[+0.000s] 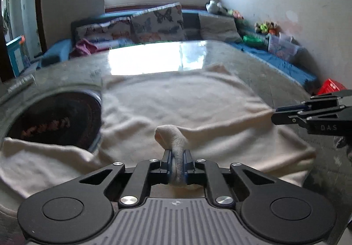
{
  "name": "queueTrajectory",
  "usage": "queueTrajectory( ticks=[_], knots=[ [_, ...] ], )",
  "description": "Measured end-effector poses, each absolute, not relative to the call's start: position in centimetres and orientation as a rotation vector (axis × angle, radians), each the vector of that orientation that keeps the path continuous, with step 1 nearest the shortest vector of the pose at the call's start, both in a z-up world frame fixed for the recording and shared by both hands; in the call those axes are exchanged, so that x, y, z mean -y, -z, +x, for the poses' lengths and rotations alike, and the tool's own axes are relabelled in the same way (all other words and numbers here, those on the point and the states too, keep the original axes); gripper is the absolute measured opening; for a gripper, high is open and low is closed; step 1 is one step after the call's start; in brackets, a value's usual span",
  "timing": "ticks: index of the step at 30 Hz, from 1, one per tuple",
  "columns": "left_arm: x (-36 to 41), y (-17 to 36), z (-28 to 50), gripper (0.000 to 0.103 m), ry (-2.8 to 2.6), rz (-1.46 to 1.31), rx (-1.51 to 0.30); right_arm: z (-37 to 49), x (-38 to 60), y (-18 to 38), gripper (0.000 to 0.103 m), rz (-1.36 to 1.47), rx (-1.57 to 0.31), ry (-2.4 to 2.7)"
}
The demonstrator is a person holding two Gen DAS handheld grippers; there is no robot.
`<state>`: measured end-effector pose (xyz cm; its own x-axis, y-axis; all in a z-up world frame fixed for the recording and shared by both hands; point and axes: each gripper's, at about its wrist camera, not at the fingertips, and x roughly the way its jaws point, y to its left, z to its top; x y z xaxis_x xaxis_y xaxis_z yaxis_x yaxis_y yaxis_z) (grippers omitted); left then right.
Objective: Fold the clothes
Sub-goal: 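Grasp the sleeve lying by the cooktop with the left gripper, then lift the sleeve with the left gripper and fold it across the body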
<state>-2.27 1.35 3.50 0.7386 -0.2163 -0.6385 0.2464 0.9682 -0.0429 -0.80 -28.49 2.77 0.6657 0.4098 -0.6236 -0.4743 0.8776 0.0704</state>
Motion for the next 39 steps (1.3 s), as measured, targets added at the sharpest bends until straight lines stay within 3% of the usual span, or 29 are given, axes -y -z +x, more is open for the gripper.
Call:
queueTrajectory(
  ticks=[3,6,8,10,18,25,39],
  knots=[
    [-1.7,-4.2,-2.8,0.012,0.268,0.021,-0.689,-1.4,28.4,-2.6,0.017,-0.113,-0.681,-0.501],
    [-2.3,-3.4,-2.8,0.020,0.227,0.025,-0.728,-1.6,28.0,-1.6,0.017,-0.159,-0.695,-0.494],
    [-2.8,-3.0,-2.8,0.046,0.197,0.026,-0.750,-1.9,27.7,-2.1,0.017,-0.162,-0.681,-0.495],
    [-3.8,-3.0,-3.1,0.049,0.160,0.019,-0.746,-2.3,27.1,-2.8,0.019,-0.168,-0.666,-0.508],
    [-9.0,-3.2,-4.2,0.053,0.027,-0.050,-0.738,-3.4,23.3,-3.1,0.021,-0.223,-0.657,-0.563],
    [-13.0,-3.3,-4.7,0.069,-0.076,-0.103,-0.720,-4.7,21.3,-3.4,0.021,-0.320,-0.619,-0.545],
    [-16.3,-3.0,-4.3,0.072,-0.181,-0.169,-0.717,-2.2,26.2,-2.8,0.021,-0.172,-0.691,-0.431]
  ],
)
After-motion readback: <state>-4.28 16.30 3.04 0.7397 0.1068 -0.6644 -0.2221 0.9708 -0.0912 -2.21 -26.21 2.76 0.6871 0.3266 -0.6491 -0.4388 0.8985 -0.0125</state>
